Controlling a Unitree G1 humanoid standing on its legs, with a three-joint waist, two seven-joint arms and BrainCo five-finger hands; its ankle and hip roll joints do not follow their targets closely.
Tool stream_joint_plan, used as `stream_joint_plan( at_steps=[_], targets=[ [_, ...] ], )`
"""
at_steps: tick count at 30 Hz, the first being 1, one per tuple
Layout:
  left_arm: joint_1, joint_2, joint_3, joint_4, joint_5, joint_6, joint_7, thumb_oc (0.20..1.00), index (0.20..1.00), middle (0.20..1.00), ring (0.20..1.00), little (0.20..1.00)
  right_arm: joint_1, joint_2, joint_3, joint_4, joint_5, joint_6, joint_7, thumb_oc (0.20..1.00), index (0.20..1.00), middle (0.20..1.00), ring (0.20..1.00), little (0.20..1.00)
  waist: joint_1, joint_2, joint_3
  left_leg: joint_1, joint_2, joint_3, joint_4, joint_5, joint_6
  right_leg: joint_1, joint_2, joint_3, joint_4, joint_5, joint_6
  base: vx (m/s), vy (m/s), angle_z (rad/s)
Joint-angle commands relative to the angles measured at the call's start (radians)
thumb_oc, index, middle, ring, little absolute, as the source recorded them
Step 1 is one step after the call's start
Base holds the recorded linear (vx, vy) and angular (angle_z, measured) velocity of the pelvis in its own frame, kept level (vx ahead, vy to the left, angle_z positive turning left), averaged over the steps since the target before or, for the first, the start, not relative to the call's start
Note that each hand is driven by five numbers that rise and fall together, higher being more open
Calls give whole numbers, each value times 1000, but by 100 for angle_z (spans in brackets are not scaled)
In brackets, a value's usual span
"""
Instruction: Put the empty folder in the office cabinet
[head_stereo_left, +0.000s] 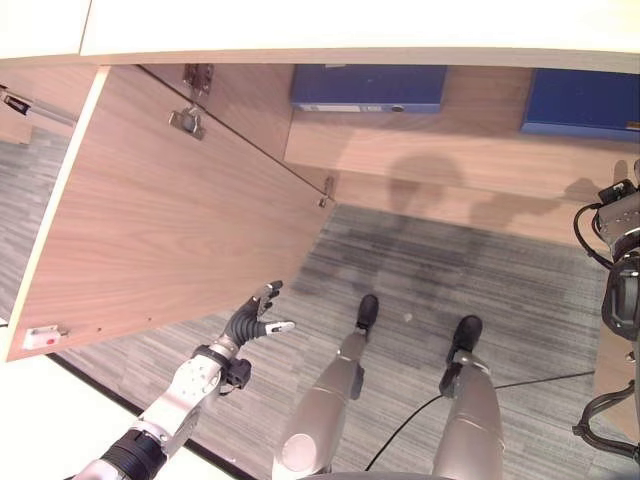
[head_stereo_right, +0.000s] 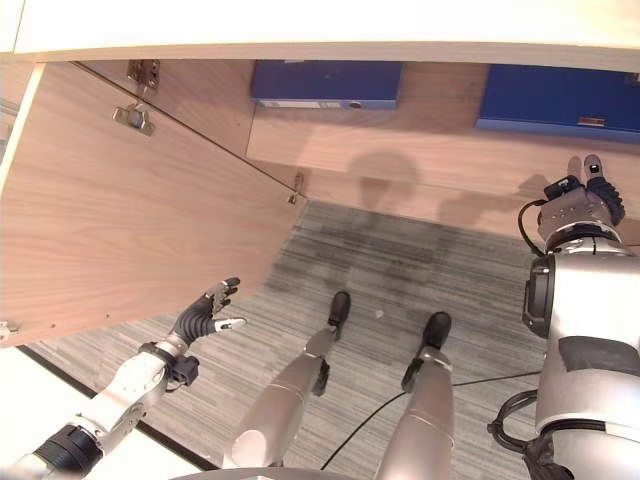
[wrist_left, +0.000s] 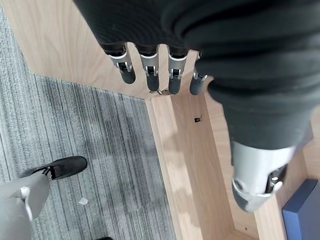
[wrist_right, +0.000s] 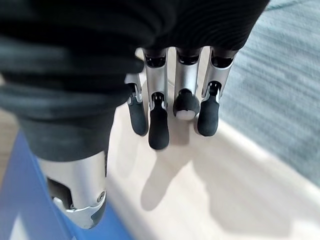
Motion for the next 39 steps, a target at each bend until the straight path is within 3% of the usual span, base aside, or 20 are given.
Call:
stream_joint_plan(
  at_steps=[1,6,7,9,12,13,15,16,17,20,24,27,34,39],
  targets=[
    [-3,16,70,-28,-27,-25,-9,1000,1000,1000,1000,1000,-99,-37,64,-61,-3,-18,58,1000,1000,1000,1000,1000,30,0,67,113,43,-5,-40,-182,-30,133,-3,26,38,-186,87,0,0,0],
    [31,36,93,-37,-55,-15,-44,1000,1000,1000,1000,1000,-271,-114,219,-165,-23,-75,109,1000,1000,1000,1000,1000,35,-10,56,118,47,-7,-62,-168,-36,135,-1,27,23,-175,88,-32,2,0],
    [30,34,94,-38,-55,-15,-46,1000,1000,1000,1000,1000,-279,-115,227,-160,-21,-75,111,1000,1000,1000,1000,1000,37,-1,67,105,47,-2,-56,-143,-34,126,-2,17,18,-140,84,1,-15,3],
    [45,53,93,-54,-66,-13,-71,1000,1000,1000,1000,1000,-356,-157,294,-179,-9,-101,133,1000,1000,1000,1000,1000,38,-10,47,124,49,-10,-81,-159,-39,136,-1,23,12,-169,90,53,-26,7],
    [46,57,83,-59,-69,-9,-88,1000,1000,1000,1000,1000,-376,-169,317,-173,-15,-101,145,1000,1000,1000,1000,1000,39,-10,42,127,49,-14,-88,-156,-40,139,0,21,5,-169,91,-36,2,-4],
    [45,59,79,-58,-70,-10,-92,1000,1000,1000,1000,1000,-381,-172,324,-168,-15,-102,149,1000,1000,1000,1000,1000,42,-5,49,116,50,-9,-82,-132,-38,132,0,9,-2,-133,87,-3,-9,-3],
    [38,57,74,-57,-72,-8,-93,1000,1000,1000,1000,1000,-381,-171,328,-167,-10,-104,155,1000,1000,1000,1000,1000,37,-9,41,132,52,-12,-93,-153,-40,142,2,19,1,-164,91,-2,-2,-2],
    [30,52,66,-48,-68,-6,-96,1000,1000,1000,1000,1000,-362,-164,318,-163,-9,-104,162,1000,1000,1000,1000,1000,37,-5,51,122,53,-7,-88,-129,-38,138,4,7,-13,-126,87,-126,7,-8],
    [16,44,60,-41,-66,-3,-93,1000,1000,1000,1000,1000,-329,-158,294,-151,-3,-102,171,1000,1000,1000,1000,1000,33,-5,53,130,53,-8,-94,-129,-37,144,9,4,-17,-125,87,-131,4,-5],
    [15,39,67,-38,-67,-4,-90,1000,1000,1000,1000,1000,-291,-150,270,-150,1,-99,178,1000,1000,1000,1000,1000,25,-9,52,145,55,-11,-104,-150,-37,155,14,14,-19,-150,91,89,-32,-1],
    [17,32,75,-33,-65,-1,-88,1000,1000,1000,1000,1000,-188,-127,201,-142,17,-93,194,1000,1000,1000,1000,1000,21,-4,68,137,55,-4,-94,-130,-34,155,15,2,-27,-117,87,-69,6,-4],
    [18,5,103,-23,-83,-3,-96,1000,1000,1000,1000,1000,-33,-88,121,-205,79,-128,232,1000,1000,1000,1000,1000,10,-4,82,146,59,-3,-96,-127,-35,170,19,2,-38,-107,89,-33,6,1],
    [21,-54,201,50,-84,-16,-177,1000,1000,1000,1000,1000,516,128,-160,-690,140,-344,379,1000,1000,1000,1000,1000,-35,-44,102,174,63,0,-101,-131,-38,222,33,-5,-86,-90,97,-6,-10,-1],
    [44,-115,267,125,-80,-24,-184,1000,1000,1000,1000,1000,785,272,-224,-931,50,-408,410,1000,1000,1000,1000,1000,-72,-72,98,191,64,2,-106,-129,-41,261,36,-13,-131,-65,102,-7,5,-3]
  ],
)
